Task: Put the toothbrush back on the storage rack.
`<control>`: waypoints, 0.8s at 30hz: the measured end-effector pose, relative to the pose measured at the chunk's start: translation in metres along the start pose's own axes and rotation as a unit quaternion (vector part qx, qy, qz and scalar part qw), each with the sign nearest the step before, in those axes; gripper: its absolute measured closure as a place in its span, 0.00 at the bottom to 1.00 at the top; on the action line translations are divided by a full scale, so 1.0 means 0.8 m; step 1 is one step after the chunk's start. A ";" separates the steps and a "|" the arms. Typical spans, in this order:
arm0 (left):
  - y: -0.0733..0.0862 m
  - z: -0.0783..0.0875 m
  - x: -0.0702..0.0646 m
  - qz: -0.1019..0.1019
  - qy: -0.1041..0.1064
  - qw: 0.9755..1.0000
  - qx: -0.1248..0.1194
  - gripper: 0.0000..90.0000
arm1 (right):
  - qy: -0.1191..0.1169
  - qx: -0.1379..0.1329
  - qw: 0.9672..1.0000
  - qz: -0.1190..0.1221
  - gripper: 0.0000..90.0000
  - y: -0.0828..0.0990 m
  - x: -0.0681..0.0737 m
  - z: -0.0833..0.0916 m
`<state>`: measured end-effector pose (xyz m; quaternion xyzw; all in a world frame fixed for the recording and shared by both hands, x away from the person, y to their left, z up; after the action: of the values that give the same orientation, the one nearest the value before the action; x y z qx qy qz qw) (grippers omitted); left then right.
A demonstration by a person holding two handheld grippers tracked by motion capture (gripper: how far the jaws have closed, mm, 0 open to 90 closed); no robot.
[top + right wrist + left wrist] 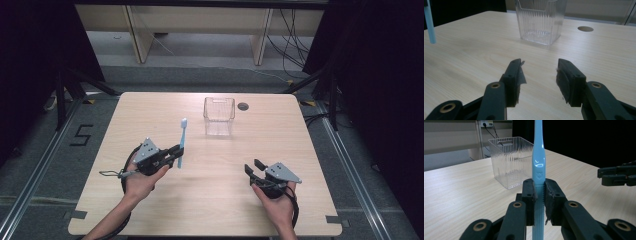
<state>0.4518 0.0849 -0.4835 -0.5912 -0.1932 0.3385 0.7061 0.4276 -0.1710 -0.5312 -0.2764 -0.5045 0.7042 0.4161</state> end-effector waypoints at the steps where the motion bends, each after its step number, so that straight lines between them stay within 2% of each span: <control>1: 0.000 0.001 0.000 -0.002 0.000 1.000 -0.002 0.87 | -0.005 -0.002 1.000 -0.018 0.62 -0.002 0.005 0.000; 2: -0.001 0.002 0.000 -0.001 0.000 1.000 -0.007 0.87 | -0.003 -0.007 1.000 -0.003 0.62 -0.006 0.003 0.000; 3: -0.002 0.003 0.000 -0.002 -0.003 1.000 -0.008 0.87 | -0.005 -0.008 1.000 0.000 0.62 -0.009 0.006 0.001; 4: -0.002 0.003 0.000 -0.002 -0.003 1.000 -0.008 0.87 | -0.013 -0.009 1.000 -0.018 0.62 -0.012 0.013 0.002; 5: -0.003 0.004 -0.001 -0.001 -0.002 1.000 -0.013 0.87 | -0.013 -0.015 1.000 -0.007 0.62 -0.017 0.015 0.002; 7: -0.006 0.006 -0.003 -0.002 -0.001 1.000 -0.026 0.87 | -0.023 -0.025 0.999 -0.012 0.62 -0.027 0.025 0.001; 9: -0.007 0.007 -0.005 -0.006 -0.005 1.000 -0.024 0.87 | -0.027 -0.036 0.999 0.004 0.62 -0.037 0.031 0.000; 11: -0.008 0.007 -0.006 -0.009 -0.005 1.000 -0.026 0.87 | -0.043 -0.045 0.998 -0.001 0.62 -0.048 0.044 -0.001; 12: -0.011 0.007 -0.008 -0.012 -0.005 0.999 -0.031 0.87 | -0.041 -0.043 0.998 -0.006 0.62 -0.051 0.048 0.000; 15: -0.014 0.005 -0.012 -0.016 -0.006 0.999 -0.039 0.87 | -0.051 -0.066 0.997 0.005 0.63 -0.069 0.058 -0.004; 16: -0.016 0.005 -0.014 -0.019 -0.005 0.999 -0.041 0.87 | -0.055 -0.072 0.996 -0.009 0.63 -0.074 0.063 -0.004; 18: -0.018 0.003 -0.016 -0.022 -0.005 0.999 -0.047 0.87 | -0.066 -0.074 0.995 -0.008 0.64 -0.082 0.070 -0.006; 22: -0.019 -0.002 -0.022 -0.030 -0.002 0.998 -0.049 0.87 | -0.075 -0.083 0.994 -0.007 0.65 -0.094 0.079 -0.010; 23: -0.019 -0.003 -0.023 -0.033 -0.003 0.998 -0.049 0.87 | -0.083 -0.084 0.993 -0.018 0.65 -0.097 0.084 -0.011; 24: -0.019 -0.004 -0.025 -0.035 -0.003 0.998 -0.048 0.87 | -0.081 -0.084 0.993 -0.016 0.65 -0.098 0.086 -0.012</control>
<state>0.4441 0.0675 -0.4674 -0.6164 -0.2315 0.3056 0.6878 0.4250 -0.0958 -0.4582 -0.2444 -0.5984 0.6728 0.3601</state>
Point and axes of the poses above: each handheld gripper's, and its own axes: z roughly backward along the jaws, y roughly out of its underside, x roughly to its left, the point moved 10 cm from there along -z, roughly forward along the jaws, and after that the axes turned 1 degree about z, right-handed, at the moved point
